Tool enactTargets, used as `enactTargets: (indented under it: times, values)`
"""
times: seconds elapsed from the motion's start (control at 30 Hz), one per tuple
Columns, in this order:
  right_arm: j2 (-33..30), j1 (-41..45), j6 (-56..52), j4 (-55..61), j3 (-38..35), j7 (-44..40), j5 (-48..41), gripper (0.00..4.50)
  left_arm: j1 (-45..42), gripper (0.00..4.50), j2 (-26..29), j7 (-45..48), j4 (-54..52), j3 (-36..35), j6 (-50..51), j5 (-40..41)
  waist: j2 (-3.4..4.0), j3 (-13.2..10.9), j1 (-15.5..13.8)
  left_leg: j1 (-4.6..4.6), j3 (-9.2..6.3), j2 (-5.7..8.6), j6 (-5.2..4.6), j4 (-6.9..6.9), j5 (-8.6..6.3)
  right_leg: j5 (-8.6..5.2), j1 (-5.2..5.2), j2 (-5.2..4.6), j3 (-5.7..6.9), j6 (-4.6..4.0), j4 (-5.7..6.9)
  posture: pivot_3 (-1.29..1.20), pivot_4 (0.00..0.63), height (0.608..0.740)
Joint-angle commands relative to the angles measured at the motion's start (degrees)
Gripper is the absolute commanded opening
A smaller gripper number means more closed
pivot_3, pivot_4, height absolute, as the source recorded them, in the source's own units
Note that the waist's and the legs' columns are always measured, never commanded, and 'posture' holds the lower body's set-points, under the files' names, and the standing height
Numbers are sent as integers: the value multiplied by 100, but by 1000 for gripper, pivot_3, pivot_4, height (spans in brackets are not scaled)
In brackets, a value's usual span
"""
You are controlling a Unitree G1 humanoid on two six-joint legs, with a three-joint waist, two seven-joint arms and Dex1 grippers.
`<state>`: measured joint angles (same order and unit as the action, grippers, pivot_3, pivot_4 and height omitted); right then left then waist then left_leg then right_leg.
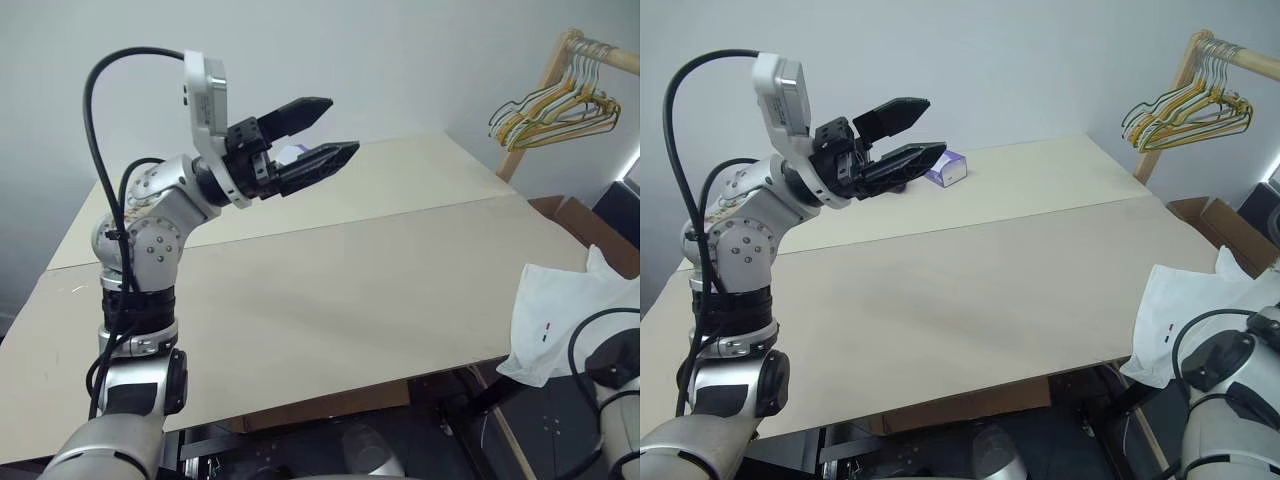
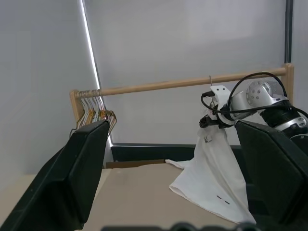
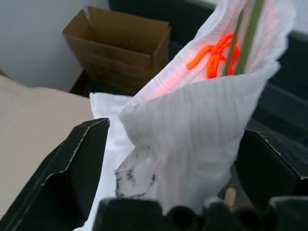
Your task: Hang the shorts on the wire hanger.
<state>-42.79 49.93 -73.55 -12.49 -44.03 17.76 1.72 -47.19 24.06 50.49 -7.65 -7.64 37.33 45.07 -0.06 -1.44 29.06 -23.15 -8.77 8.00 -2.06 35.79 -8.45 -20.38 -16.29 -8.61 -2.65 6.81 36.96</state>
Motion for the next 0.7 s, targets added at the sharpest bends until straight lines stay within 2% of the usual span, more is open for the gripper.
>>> enactTargets:
  times: [0.03,0.3,0.4,0.47,0.53,0.63,0.7]
  values:
    - [112,-297,880,781,453,449,449,4474,-103,4500,12,55,-40,4,-104,37,1,1,-1,0,0,0,-1,0,1,0,0,-1,-1,0,0,-517,0,740]
    - [498,-1257,2188,1672,1011,972,1140,4474,-196,4500,23,179,84,61,-105,29,2,1,9,2,-6,3,-5,-1,3,0,-4,-2,-6,3,4,-526,0,740]
    - [579,-1690,2913,2092,1169,1217,1436,4474,-208,4500,44,196,115,61,-113,7,2,1,3,2,-8,4,-5,-1,3,0,-4,-2,-7,4,4,-522,0,740]
    - [597,-1945,3848,2439,1319,1260,1513,4474,-166,4500,90,219,119,78,-149,-58,6,0,8,2,-8,5,-5,-1,3,-1,-5,-2,-10,4,6,-517,0,740]
    - [510,-2121,4618,2737,1737,508,1207,4474,-32,4500,152,289,81,91,-217,-121,13,-1,28,5,-8,5,-4,-1,2,-1,-5,-2,-11,5,7,-512,0,740]
    - [745,-2348,4784,3231,2449,-1926,-526,4474,437,4500,357,448,-72,237,-513,-476,-1,-3,165,36,4,-7,3,-7,-3,-2,20,8,-14,6,2,-481,0,740]
    - [689,-2476,4901,3278,2680,-2646,-864,4474,621,4500,452,497,-115,328,-677,-665,-23,-8,171,44,4,-25,7,-8,-5,2,29,23,-10,2,-2,-450,0,740]
